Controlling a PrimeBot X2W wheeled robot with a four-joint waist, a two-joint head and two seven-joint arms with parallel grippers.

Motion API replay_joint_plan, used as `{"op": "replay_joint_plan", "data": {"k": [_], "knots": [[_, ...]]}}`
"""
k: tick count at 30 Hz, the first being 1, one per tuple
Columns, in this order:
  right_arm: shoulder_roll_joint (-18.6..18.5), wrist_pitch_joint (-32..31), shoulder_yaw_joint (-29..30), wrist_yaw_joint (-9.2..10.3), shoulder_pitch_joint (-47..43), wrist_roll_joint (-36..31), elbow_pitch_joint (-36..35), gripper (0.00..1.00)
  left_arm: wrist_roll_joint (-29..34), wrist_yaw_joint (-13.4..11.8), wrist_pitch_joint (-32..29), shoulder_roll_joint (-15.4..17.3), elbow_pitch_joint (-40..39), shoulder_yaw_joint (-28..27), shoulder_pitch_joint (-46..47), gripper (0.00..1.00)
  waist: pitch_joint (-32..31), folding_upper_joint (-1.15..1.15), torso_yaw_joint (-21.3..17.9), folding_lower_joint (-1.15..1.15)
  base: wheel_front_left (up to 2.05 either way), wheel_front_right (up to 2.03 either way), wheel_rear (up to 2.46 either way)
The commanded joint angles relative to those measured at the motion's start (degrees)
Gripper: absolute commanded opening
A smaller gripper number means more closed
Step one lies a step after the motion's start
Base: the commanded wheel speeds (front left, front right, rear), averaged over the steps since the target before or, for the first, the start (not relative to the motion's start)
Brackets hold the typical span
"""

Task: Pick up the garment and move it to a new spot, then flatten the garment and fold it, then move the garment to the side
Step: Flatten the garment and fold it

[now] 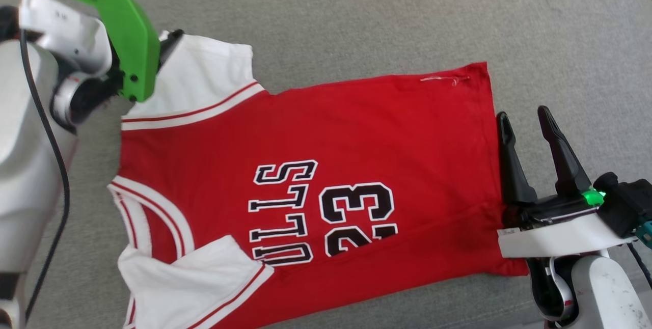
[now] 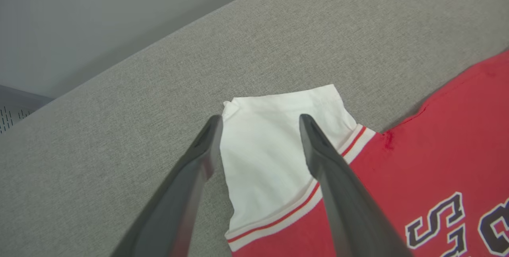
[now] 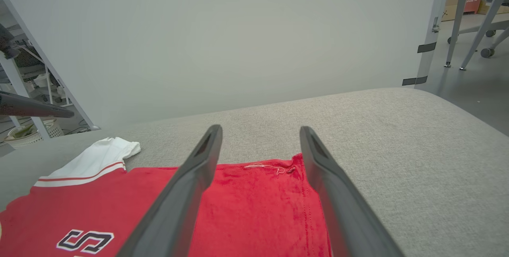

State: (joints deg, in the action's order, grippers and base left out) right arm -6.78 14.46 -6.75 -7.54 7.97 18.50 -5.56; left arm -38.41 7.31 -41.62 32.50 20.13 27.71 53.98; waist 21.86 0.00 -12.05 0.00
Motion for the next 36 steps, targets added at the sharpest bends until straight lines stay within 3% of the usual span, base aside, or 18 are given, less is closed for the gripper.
{"op": "replay_joint_plan", "data": {"k": [1,8,18,19,21,27,36], "knots": [[0.46,0.39,-0.34,0.05,1.17,0.3,-0.32,1.0,-0.38,0.17,-1.4,0.85,1.25,0.98,2.27,1.0,4.5,0.0,-3.74,0.0,0.0,0.0,0.0],[1.53,0.5,-2.0,0.05,2.65,0.87,-0.13,1.0,-0.99,0.08,-5.07,2.57,10.9,3.38,7.7,1.0,7.36,0.0,-5.7,0.0,0.0,0.0,0.0],[2.28,0.52,-2.53,0.05,3.16,1.26,-0.84,1.0,1.05,0.04,-1.7,2.89,20.98,4.67,9.74,1.0,9.18,0.0,-6.59,0.0,0.0,0.0,0.0],[2.31,0.53,-2.49,0.05,3.15,1.22,-0.81,1.0,0.8,0.05,-2.07,2.72,21.64,4.76,9.68,0.75,9.15,0.0,-6.54,0.0,0.0,0.0,0.0],[2.36,0.53,-2.42,0.05,3.12,1.11,-0.75,1.0,0.25,0.06,-2.86,2.34,22.75,4.95,9.6,0.0,9.04,0.0,-6.39,0.0,0.0,0.0,0.0],[2.31,0.53,-2.26,0.05,3.04,0.73,-0.31,1.0,-1.51,0.09,-3.56,1.05,23.65,5.08,9.39,0.0,8.09,0.0,-5.65,0.0,0.0,0.0,0.0],[0.24,0.53,-1.37,0.05,2.43,0.05,1.46,1.0,-2.45,-0.14,5.07,-1.22,22.77,3.51,8.88,0.0,3.72,0.0,-4.08,0.0,0.0,0.0,0.0]]}}
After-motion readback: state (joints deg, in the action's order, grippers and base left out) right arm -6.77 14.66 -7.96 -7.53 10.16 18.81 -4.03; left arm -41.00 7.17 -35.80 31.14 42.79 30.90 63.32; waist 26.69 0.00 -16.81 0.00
